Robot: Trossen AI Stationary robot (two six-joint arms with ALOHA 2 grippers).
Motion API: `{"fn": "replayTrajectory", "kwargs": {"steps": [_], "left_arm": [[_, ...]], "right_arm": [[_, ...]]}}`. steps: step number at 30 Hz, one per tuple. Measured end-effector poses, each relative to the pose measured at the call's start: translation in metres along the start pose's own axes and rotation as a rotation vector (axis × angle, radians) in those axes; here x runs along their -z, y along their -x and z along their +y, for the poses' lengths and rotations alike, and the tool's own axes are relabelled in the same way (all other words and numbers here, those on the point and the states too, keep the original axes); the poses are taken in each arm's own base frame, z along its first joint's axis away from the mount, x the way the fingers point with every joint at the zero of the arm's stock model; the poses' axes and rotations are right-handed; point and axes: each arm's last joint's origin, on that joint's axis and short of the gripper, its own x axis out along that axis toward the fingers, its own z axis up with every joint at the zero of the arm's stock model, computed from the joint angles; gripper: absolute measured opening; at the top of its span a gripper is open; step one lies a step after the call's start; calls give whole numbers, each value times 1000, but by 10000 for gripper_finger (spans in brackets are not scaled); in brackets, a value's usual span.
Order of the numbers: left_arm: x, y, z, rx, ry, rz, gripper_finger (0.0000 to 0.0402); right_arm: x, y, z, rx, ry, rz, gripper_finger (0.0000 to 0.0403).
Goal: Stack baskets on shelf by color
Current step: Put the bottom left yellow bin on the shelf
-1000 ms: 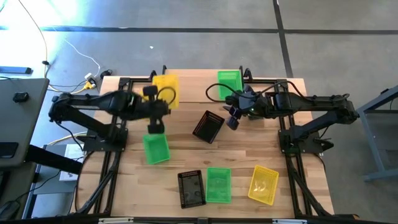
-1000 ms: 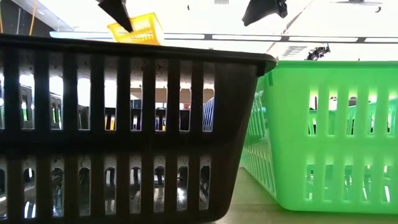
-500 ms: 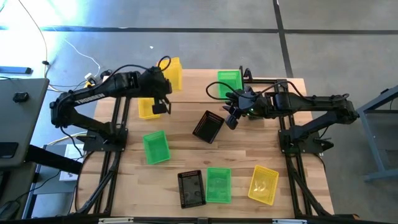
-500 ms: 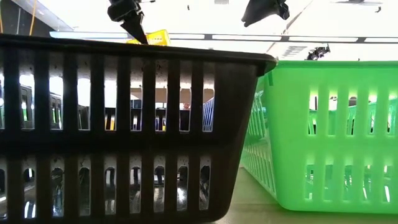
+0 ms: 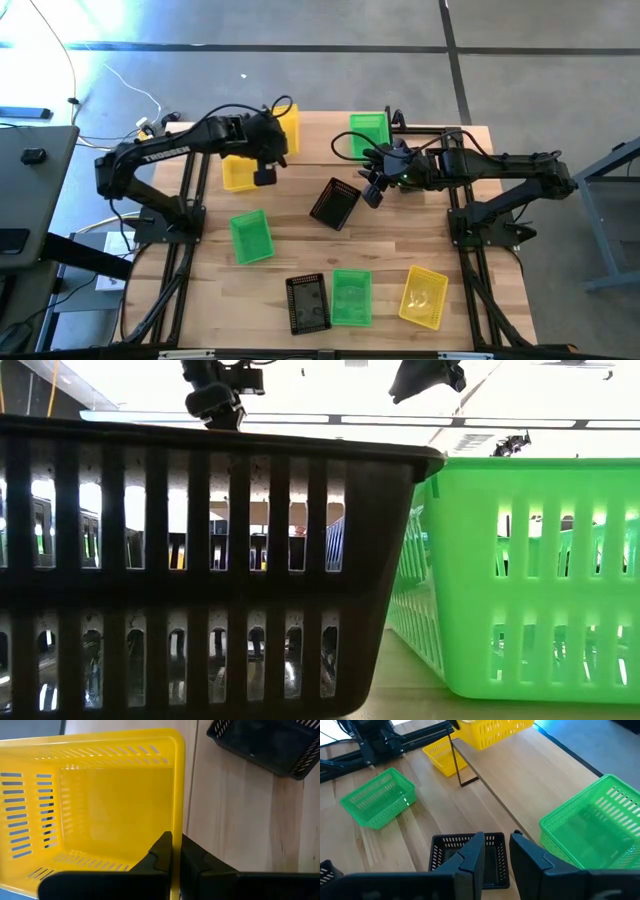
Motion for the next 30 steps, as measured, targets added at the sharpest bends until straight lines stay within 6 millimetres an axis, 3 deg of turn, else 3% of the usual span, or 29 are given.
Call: {"fn": "replayTrajectory", "kwargs": {"steps": [15, 30], "left_arm": [[-4, -26, -2, 29, -30, 87, 0], [-3, -27, -1, -4, -41, 104, 25]], "right_arm": [[0, 0, 0, 0, 0, 1, 76], [0, 0, 0, 0, -18, 2, 76]]}}
